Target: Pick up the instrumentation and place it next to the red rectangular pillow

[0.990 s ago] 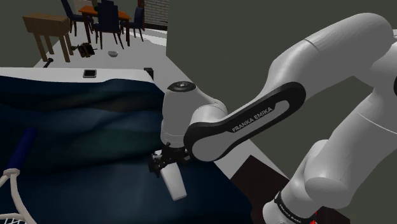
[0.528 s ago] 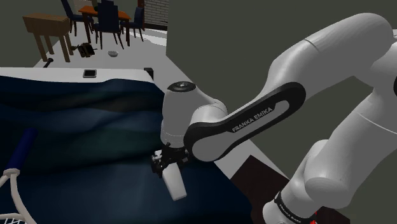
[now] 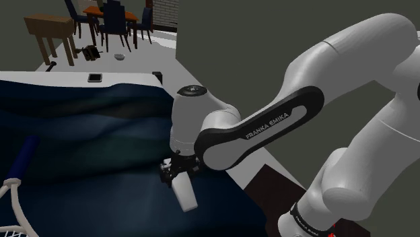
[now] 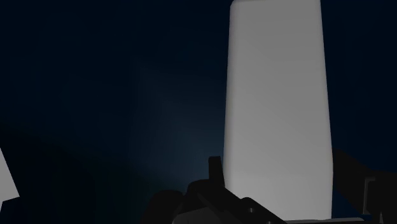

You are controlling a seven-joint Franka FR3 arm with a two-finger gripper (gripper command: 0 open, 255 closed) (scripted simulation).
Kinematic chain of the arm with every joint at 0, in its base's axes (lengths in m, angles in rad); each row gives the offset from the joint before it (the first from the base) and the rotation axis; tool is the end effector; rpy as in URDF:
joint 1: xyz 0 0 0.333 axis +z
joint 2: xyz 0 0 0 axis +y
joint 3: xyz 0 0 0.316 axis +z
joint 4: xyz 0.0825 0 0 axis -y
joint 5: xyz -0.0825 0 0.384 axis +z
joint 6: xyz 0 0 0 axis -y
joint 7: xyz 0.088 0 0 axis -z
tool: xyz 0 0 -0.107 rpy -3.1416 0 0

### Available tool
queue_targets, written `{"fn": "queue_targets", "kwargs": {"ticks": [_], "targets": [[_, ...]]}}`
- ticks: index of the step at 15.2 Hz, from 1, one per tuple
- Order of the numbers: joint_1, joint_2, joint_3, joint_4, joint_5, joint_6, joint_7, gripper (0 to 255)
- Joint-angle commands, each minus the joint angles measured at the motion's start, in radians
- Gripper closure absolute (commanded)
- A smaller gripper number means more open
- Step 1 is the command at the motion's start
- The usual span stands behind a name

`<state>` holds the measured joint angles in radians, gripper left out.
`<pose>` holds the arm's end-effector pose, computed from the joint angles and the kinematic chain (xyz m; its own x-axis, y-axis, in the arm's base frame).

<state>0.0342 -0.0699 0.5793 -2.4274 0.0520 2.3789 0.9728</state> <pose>0.3926 0.2763 0.3298 0.9219 -0.3873 0.0077 -0.3872 -0.9220 -0.0078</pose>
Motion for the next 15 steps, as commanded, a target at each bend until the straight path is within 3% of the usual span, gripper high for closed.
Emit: {"fn": "queue_targets", "kwargs": {"ticks": [1, 15], "targets": [[0.001, -0.018, -0.002, 0.007, 0.013, -0.022, -0.009, 255], [0.011, -0.144, -0.03, 0.098, 0.078, -0.226, -0.062, 255]]}}
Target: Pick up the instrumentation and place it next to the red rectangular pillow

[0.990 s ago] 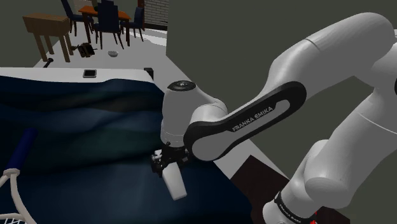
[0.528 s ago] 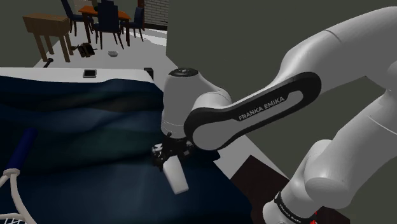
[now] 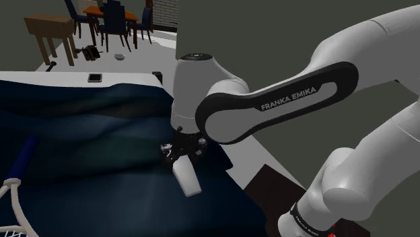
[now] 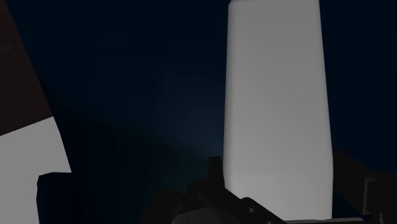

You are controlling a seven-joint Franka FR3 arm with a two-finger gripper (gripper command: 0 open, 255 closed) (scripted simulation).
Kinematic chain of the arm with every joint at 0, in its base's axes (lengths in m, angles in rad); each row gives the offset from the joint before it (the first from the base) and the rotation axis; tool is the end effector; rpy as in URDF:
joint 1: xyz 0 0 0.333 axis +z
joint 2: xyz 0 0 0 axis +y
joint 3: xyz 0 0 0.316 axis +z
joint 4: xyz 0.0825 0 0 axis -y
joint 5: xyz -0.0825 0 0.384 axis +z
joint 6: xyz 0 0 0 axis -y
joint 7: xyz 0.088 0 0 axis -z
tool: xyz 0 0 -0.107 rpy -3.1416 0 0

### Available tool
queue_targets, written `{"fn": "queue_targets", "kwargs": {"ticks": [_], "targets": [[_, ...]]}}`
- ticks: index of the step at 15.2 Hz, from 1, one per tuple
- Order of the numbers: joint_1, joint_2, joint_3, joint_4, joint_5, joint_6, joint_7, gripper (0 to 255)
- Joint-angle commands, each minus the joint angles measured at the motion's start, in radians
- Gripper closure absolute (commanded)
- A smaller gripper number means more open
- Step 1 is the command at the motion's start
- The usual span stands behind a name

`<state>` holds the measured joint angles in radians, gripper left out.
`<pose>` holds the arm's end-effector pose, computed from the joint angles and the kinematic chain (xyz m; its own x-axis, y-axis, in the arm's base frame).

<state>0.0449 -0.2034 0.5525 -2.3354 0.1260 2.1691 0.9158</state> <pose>0.3927 0.2771 0.4061 0.9219 -0.3873 0.0080 -0.3873 -0.9219 -0.0081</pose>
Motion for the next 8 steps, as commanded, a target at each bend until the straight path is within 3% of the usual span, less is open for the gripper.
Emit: {"fn": "queue_targets", "kwargs": {"ticks": [1, 8], "targets": [[0.001, -0.017, -0.006, 0.014, 0.007, -0.03, -0.007, 255], [0.002, -0.057, -0.021, 0.077, 0.019, -0.13, -0.019, 255]]}}
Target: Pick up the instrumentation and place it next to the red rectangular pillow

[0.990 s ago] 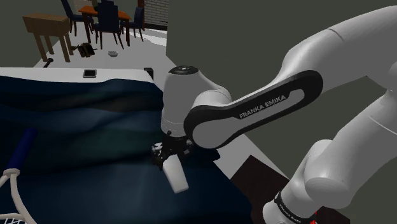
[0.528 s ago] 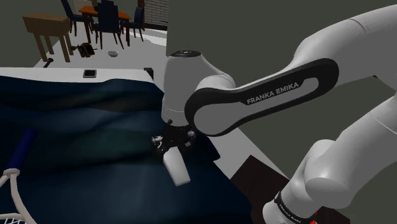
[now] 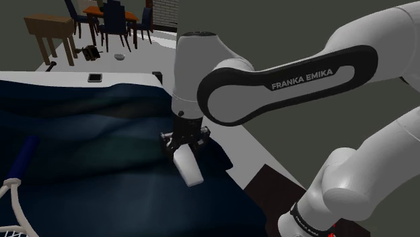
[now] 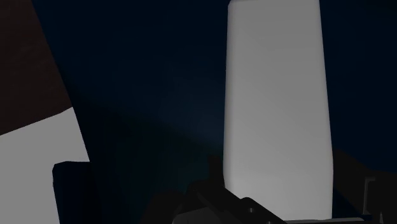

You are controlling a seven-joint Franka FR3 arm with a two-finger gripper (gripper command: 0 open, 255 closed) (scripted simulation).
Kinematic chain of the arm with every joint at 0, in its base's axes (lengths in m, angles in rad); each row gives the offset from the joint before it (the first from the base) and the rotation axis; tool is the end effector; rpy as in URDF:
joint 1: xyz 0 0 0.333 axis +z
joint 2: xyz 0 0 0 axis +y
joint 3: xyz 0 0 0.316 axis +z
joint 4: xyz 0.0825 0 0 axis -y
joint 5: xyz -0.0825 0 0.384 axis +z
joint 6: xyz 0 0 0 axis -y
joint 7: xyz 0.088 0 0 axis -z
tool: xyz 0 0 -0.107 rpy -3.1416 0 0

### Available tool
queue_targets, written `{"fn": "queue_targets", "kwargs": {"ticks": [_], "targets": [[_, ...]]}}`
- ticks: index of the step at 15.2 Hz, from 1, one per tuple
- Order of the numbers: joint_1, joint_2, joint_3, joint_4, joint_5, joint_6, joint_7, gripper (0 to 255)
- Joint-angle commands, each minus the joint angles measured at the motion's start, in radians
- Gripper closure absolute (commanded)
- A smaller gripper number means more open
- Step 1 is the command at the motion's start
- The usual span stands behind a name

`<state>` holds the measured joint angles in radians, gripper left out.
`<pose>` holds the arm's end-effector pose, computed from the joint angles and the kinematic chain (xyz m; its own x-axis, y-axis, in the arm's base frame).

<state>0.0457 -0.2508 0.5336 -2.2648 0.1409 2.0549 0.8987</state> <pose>0.3938 0.2763 0.4486 0.9219 -0.3873 0.0080 -0.3873 -0.9219 -0.0081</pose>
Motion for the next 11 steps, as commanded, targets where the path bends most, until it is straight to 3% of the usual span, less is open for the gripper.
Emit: {"fn": "queue_targets", "kwargs": {"ticks": [1, 11], "targets": [[0.001, -0.014, -0.004, 0.016, 0.005, -0.029, -0.003, 255], [-0.001, -0.045, -0.023, 0.124, 0.008, -0.167, -0.01, 255]]}}
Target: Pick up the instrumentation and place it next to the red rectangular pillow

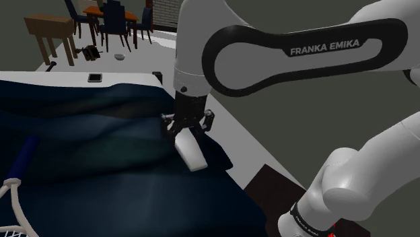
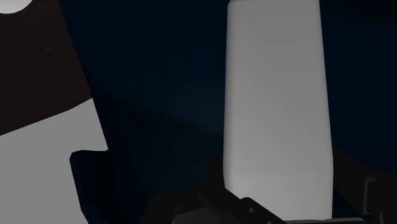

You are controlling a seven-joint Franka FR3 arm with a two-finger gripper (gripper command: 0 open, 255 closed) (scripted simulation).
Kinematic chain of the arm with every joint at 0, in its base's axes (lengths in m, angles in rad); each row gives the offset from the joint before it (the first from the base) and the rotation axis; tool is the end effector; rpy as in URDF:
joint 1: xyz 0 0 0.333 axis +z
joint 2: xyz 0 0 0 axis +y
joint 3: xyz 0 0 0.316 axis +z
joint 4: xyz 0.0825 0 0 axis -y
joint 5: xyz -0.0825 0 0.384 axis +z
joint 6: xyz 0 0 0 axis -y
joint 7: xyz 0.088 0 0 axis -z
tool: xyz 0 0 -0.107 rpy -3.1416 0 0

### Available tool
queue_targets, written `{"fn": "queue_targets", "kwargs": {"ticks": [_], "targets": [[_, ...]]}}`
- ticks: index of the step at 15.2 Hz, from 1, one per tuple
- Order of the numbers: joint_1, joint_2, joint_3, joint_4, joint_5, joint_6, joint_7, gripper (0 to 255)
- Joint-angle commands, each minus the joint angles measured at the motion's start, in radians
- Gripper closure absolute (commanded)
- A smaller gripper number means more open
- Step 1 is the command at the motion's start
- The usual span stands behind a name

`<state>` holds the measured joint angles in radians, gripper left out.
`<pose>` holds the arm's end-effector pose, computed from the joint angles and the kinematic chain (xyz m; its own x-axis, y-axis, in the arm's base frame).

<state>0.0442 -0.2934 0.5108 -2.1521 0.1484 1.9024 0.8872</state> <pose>0.3931 0.2753 0.5069 0.9219 -0.3873 0.0080 -0.3872 -0.9220 -0.0081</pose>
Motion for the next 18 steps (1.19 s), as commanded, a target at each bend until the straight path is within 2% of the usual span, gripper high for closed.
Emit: {"fn": "queue_targets", "kwargs": {"ticks": [1, 11, 18], "targets": [[0.0, -0.005, -0.002, 0.024, 0.0, -0.028, 0.001, 255], [-0.005, -0.009, -0.014, 0.141, -0.005, -0.15, 0.003, 255], [0.07, -0.134, 0.054, 0.061, 0.076, -0.172, 0.114, 255]]}}
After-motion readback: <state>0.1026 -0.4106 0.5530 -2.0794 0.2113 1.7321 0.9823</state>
